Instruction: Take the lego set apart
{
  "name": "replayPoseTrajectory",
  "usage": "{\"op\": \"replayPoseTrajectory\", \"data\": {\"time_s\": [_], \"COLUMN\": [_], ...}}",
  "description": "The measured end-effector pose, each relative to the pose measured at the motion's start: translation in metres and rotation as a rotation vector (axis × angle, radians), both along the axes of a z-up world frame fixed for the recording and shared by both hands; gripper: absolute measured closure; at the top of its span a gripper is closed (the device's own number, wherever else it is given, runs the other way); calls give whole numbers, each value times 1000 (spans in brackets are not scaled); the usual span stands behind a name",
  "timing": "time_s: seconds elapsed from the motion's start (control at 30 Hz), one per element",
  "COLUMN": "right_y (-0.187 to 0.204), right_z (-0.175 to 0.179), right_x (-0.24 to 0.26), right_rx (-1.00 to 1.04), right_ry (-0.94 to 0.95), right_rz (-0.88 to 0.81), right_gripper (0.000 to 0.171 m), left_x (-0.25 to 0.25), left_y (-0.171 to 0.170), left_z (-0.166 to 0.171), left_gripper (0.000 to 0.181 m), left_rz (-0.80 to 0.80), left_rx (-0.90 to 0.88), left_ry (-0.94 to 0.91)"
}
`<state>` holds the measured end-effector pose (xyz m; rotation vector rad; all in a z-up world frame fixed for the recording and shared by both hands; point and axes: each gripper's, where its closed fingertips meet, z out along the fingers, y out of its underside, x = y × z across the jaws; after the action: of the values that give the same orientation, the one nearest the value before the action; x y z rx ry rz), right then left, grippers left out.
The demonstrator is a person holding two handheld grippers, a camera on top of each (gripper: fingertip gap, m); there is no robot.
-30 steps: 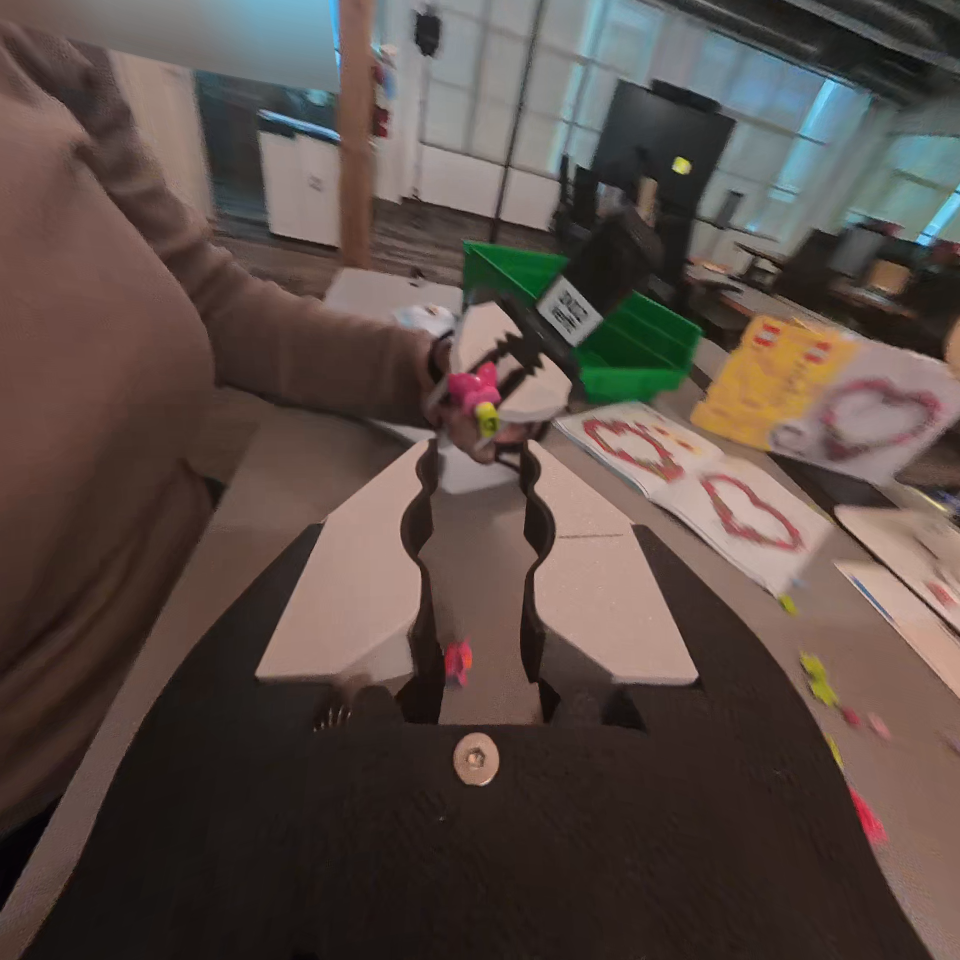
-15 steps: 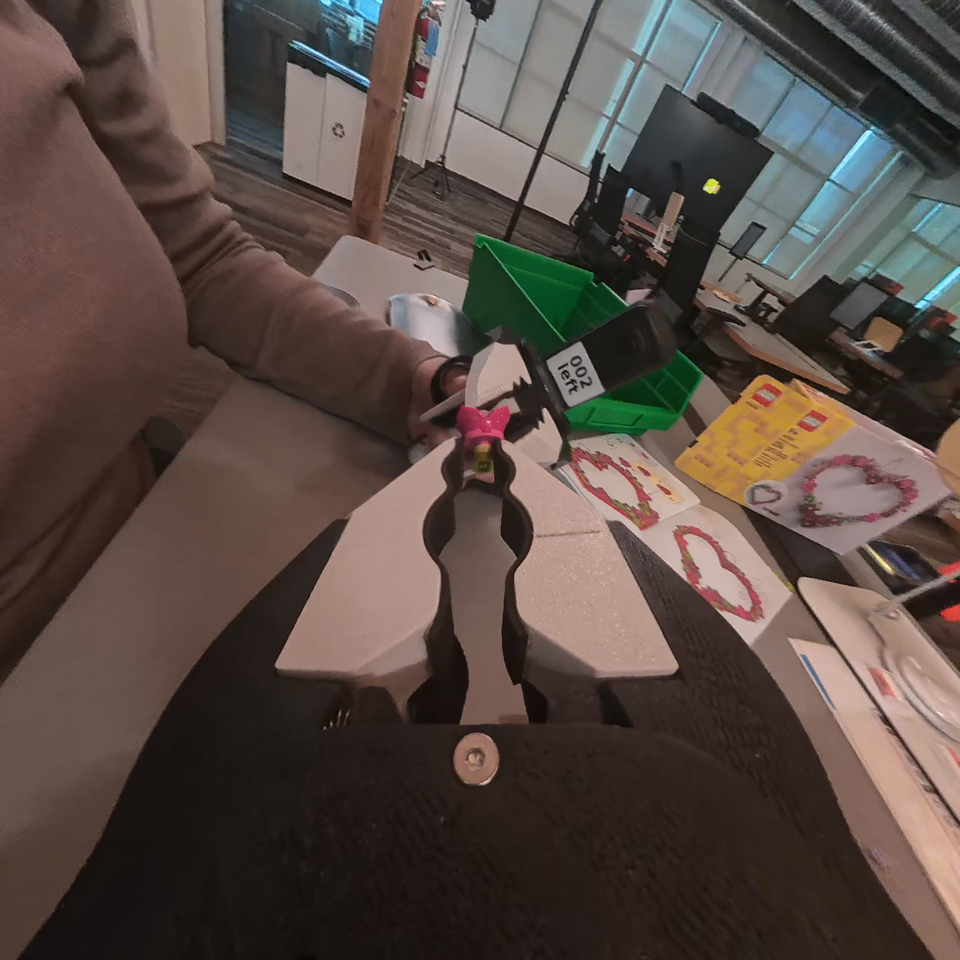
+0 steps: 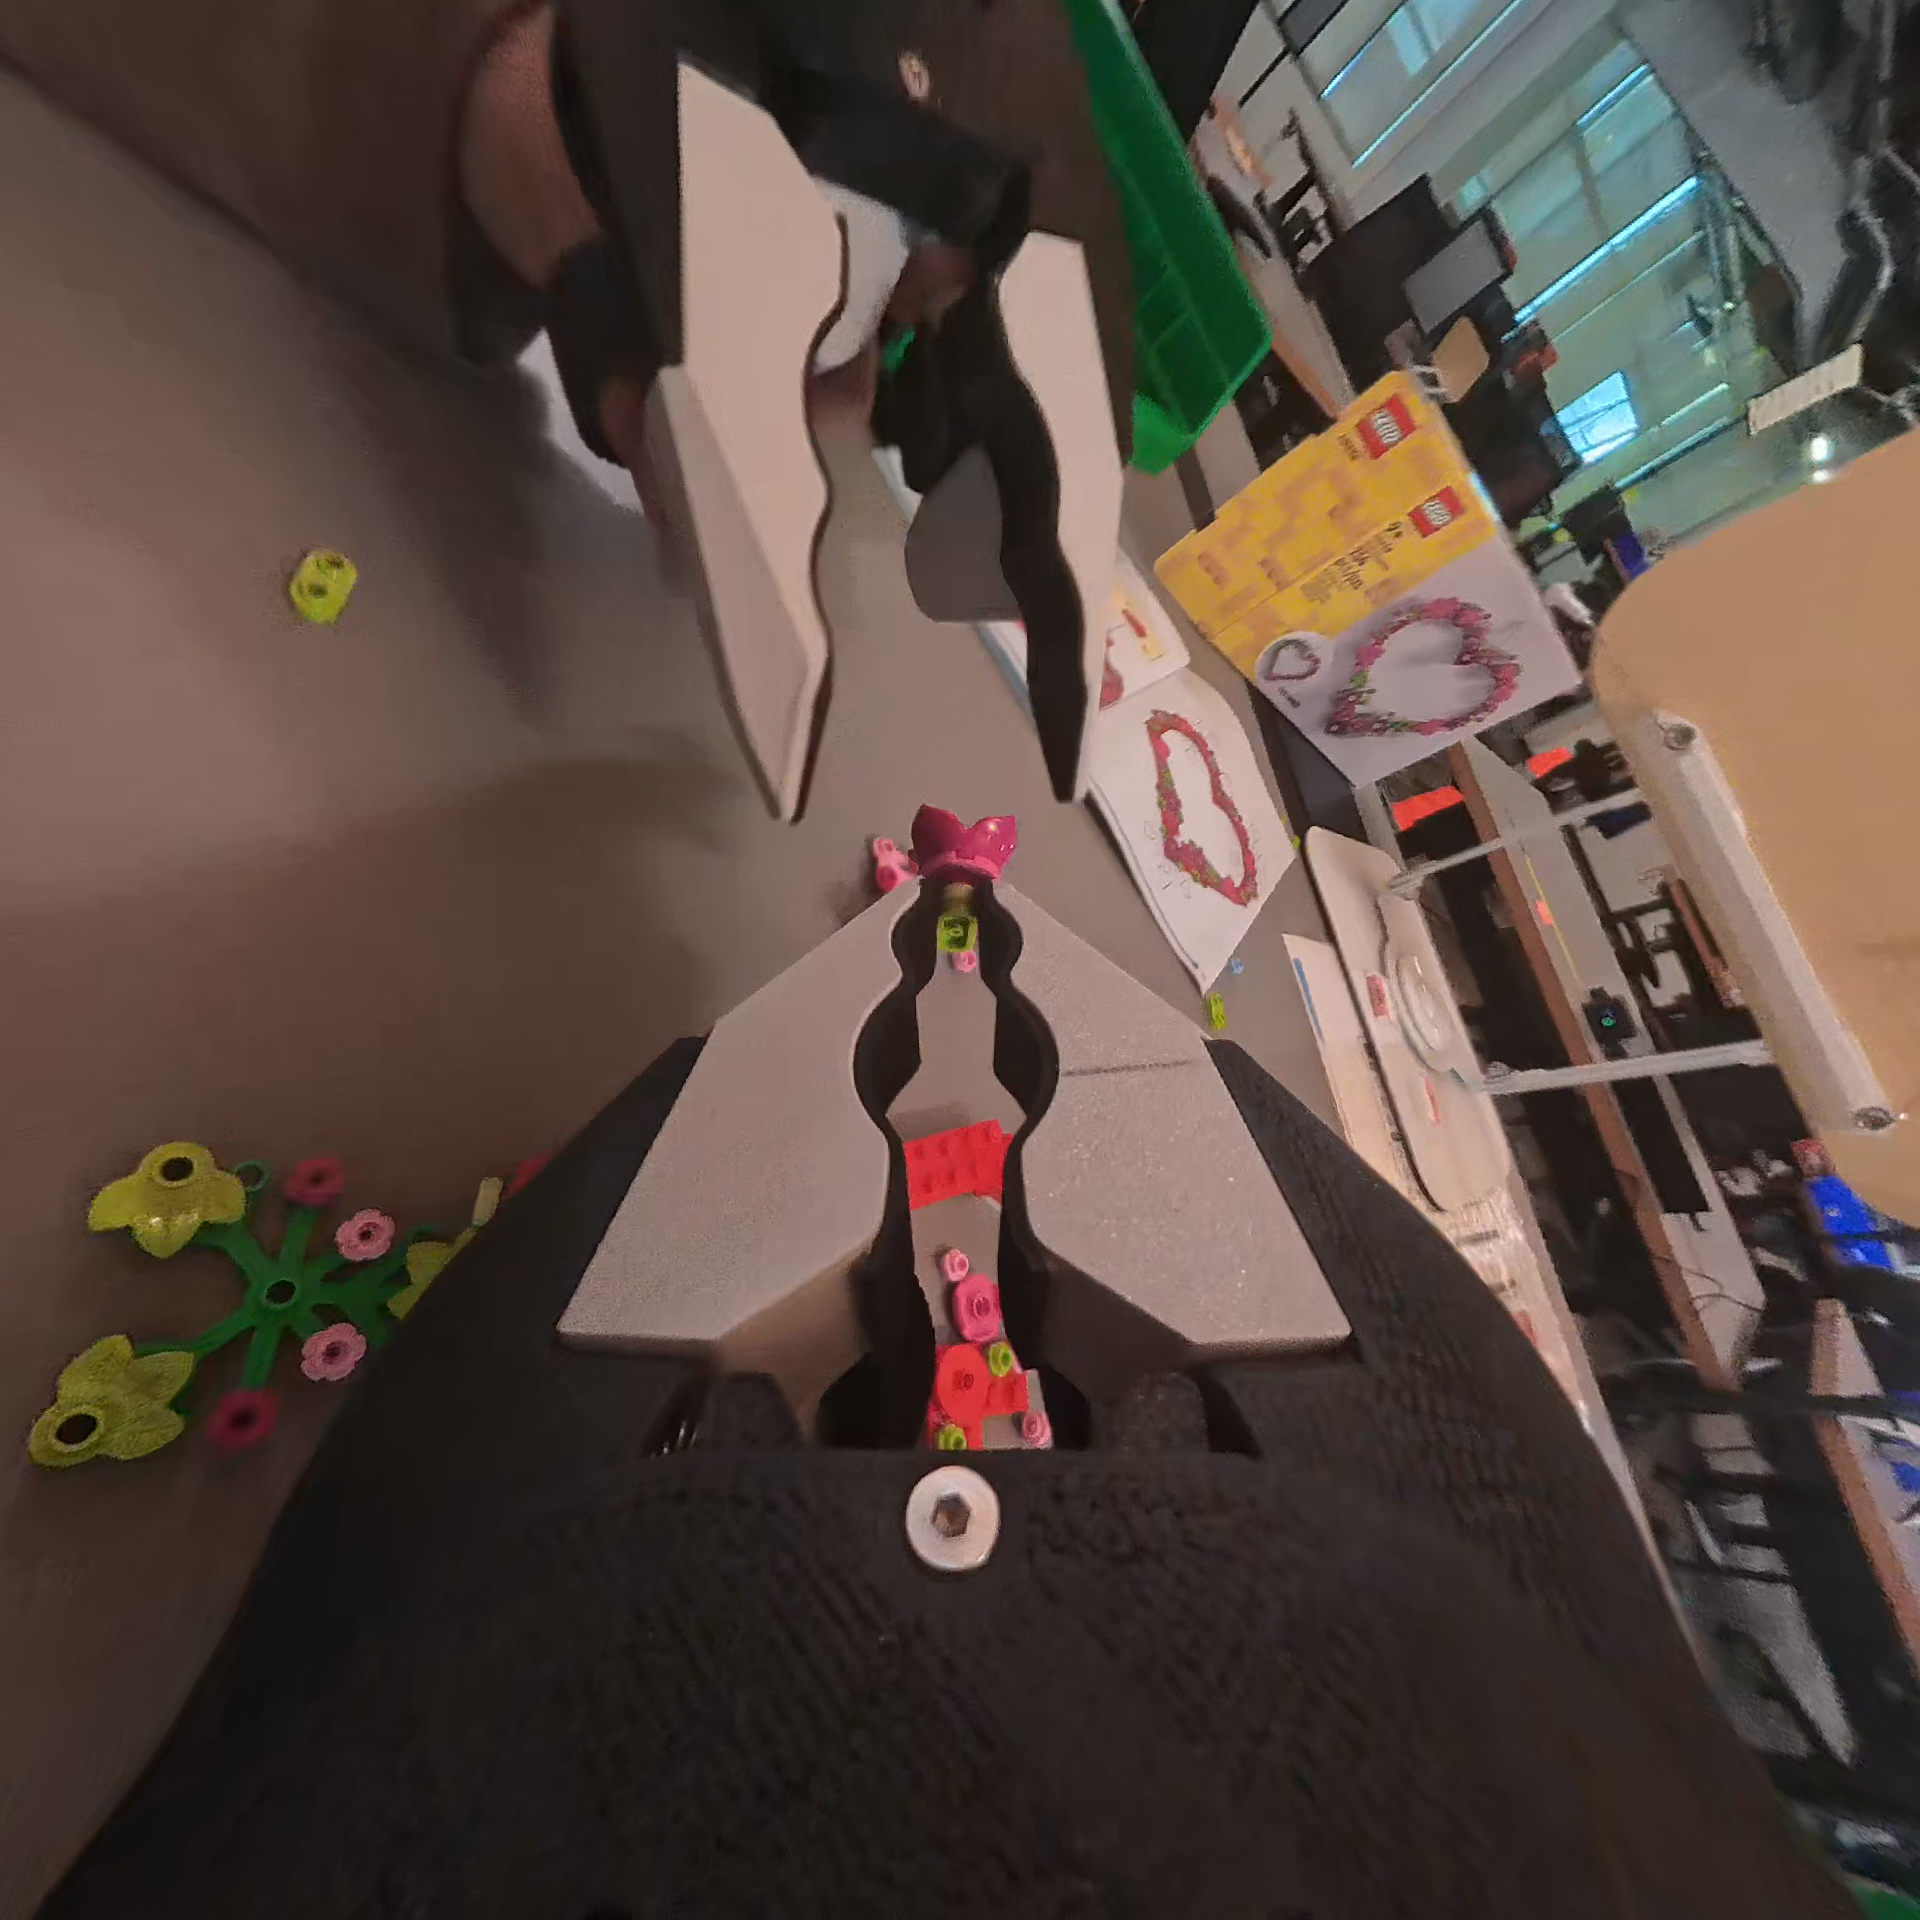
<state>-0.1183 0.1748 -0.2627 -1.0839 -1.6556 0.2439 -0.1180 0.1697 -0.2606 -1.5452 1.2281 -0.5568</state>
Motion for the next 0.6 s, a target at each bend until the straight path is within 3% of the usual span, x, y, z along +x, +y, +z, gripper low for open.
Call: {"op": "replayPoseTrajectory", "data": {"time_s": [0.13, 0.27, 0.6], "right_y": [-8, -10, 2], "right_z": [-14, -25, -42], "right_x": [-5, -6, -4], "right_rx": [46, 59, 99], "right_ry": [-84, -143, -260], "right_rz": [33, 47, -49], "right_gripper": [165, 165, 154], "left_x": [7, 3, -7], "left_y": [-1, 4, 13], "left_z": [-24, -36, -51], "left_gripper": [141, 162, 163], "left_rz": [14, 46, 97], "left_rx": [240, 306, 322], "left_ry": [289, 426, 569]}}
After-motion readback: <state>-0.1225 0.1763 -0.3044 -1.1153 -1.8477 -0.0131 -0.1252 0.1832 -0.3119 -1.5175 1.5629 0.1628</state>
